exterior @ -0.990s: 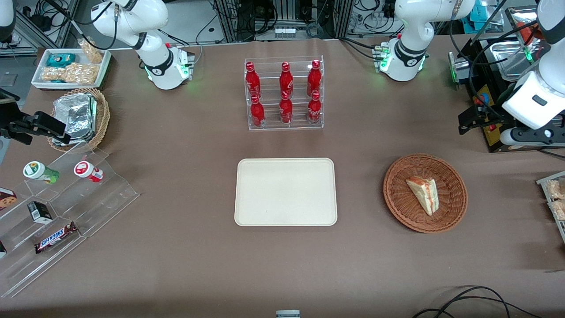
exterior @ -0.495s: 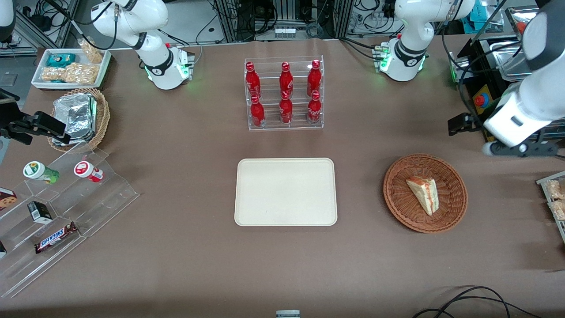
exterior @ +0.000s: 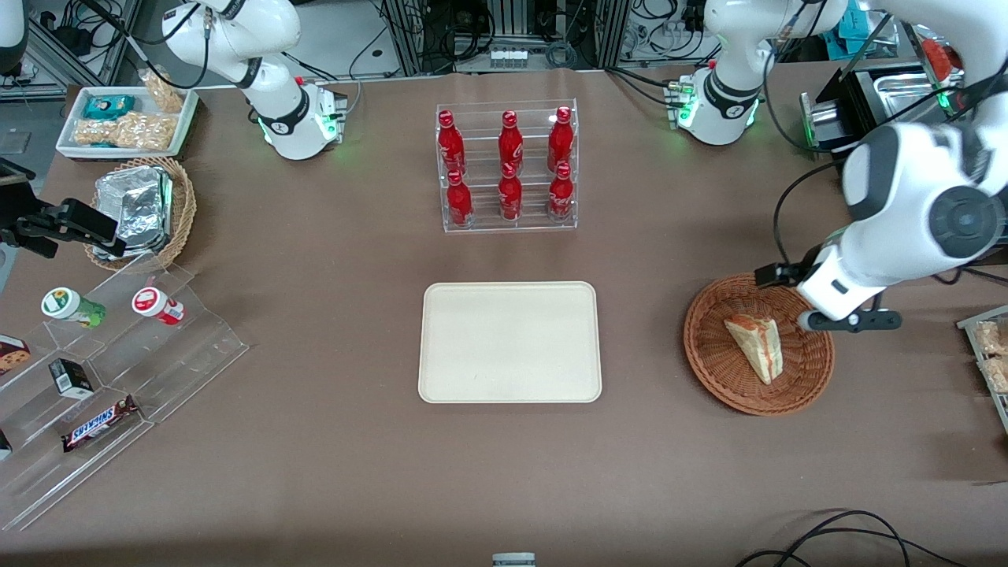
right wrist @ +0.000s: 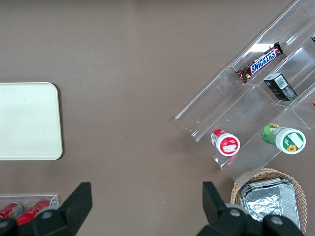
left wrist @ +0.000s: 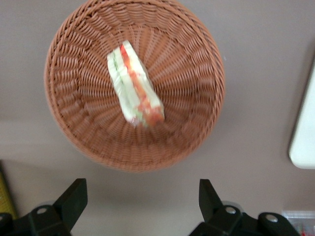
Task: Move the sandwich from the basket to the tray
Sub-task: 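Lower the left gripper and close it on the wrapped sandwich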
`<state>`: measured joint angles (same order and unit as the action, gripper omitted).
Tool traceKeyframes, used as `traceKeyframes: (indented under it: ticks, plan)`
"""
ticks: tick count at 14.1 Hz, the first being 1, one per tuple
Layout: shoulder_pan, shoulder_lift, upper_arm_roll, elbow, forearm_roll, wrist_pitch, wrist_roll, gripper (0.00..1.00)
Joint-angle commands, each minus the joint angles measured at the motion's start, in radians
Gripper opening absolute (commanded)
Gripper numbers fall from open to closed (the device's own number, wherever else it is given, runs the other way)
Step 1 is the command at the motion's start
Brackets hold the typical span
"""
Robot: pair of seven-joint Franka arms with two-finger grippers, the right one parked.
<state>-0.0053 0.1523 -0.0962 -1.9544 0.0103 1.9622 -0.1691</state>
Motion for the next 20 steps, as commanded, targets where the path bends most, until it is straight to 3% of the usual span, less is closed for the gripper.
traceKeyframes:
  ticks: [1, 6, 10, 11, 12, 13, 14, 17, 20]
  plan:
    - [0.01, -0.001, -0.005, -0.122, 0.022, 0.214, -0.195, 1.0]
    - [0.013, 0.122, 0.009, -0.089, 0.025, 0.331, -0.607, 1.0]
    - [0.011, 0.196, 0.039, -0.077, 0.026, 0.374, -0.63, 1.0]
    - [0.011, 0.21, 0.039, -0.074, 0.026, 0.377, -0.632, 0.85]
    - [0.011, 0.213, 0.039, -0.074, 0.026, 0.377, -0.632, 0.5]
    - [0.011, 0.214, 0.039, -0.08, 0.026, 0.377, -0.638, 0.26]
    - [0.011, 0.214, 0.039, -0.083, 0.025, 0.374, -0.636, 0.12]
    - [0.008, 0.199, 0.039, -0.072, 0.025, 0.336, -0.639, 0.08]
    - [-0.007, 0.181, 0.032, 0.061, 0.026, 0.103, -0.636, 0.07]
